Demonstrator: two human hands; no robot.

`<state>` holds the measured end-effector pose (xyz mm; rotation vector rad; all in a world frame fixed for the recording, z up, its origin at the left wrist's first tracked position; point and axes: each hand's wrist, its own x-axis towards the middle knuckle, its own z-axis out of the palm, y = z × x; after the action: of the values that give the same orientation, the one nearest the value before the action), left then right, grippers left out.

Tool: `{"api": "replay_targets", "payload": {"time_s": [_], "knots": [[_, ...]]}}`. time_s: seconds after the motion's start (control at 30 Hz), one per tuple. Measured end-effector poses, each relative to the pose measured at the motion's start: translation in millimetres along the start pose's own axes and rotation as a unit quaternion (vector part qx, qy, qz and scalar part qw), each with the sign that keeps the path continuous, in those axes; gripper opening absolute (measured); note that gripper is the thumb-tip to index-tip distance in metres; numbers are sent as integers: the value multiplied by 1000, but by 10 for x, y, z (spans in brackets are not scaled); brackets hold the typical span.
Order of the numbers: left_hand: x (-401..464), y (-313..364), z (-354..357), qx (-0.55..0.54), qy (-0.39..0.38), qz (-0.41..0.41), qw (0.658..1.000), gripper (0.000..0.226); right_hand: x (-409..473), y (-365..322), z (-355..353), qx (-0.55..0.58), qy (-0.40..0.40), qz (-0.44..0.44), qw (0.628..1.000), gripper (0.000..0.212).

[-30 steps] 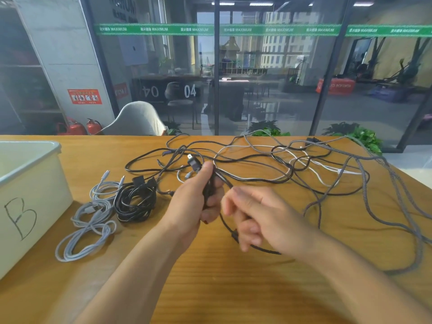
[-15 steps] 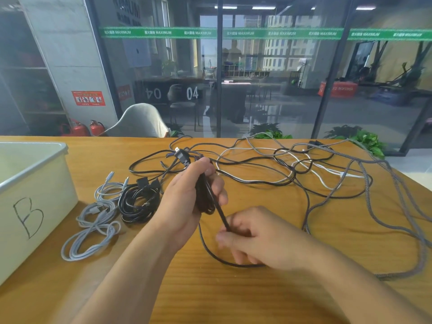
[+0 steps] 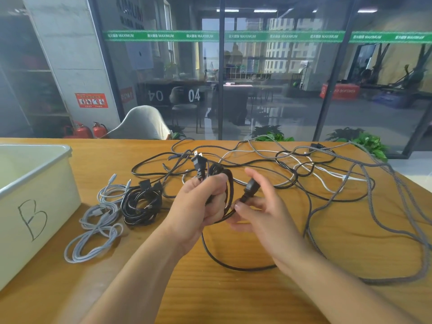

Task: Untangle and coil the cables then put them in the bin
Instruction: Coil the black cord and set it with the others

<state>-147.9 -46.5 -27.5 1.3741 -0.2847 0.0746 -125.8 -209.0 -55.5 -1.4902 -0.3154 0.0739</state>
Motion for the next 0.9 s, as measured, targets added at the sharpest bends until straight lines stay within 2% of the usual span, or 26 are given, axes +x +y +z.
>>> {"api": "replay_targets", "payload": {"time_s": [0.07, 0.13, 0.23, 0.27, 0.4, 0.5, 0.57, 0.67, 0.77, 0.9], "knots": [[-20, 4, 49, 25, -27, 17, 999, 44, 7, -13, 2, 36, 33, 10, 999, 71], [-35, 22, 97, 45, -49, 23, 998, 48, 44, -7, -28, 79, 57, 27, 995, 66], [-50, 41, 96, 64, -65, 28, 995, 52, 94, -23, -53, 171, 10, 70, 983, 26], [-51, 39, 86, 67, -73, 28, 995, 52, 97, -17, -51, 194, 0, 77, 978, 18], [-45, 5, 92, 57, -128, 21, 990, 50, 72, 1, -4, 217, -38, 64, 973, 48], [-49, -13, 120, 61, -141, 16, 988, 47, 40, -19, -3, 222, -58, 52, 972, 60], [-49, -20, 129, 67, -133, 10, 989, 50, 20, -4, 7, 218, -45, 46, 974, 64], [-38, -34, 172, 78, -103, -2, 992, 67, -4, 14, 68, 179, 21, 43, 983, 66], [-26, -55, 253, 86, -49, -27, 995, 80, -13, 19, 115, 132, 95, 56, 985, 61], [-9, -49, 337, 96, 38, -37, 994, 85, -26, -12, 181, 112, 145, 43, 982, 66]]}}
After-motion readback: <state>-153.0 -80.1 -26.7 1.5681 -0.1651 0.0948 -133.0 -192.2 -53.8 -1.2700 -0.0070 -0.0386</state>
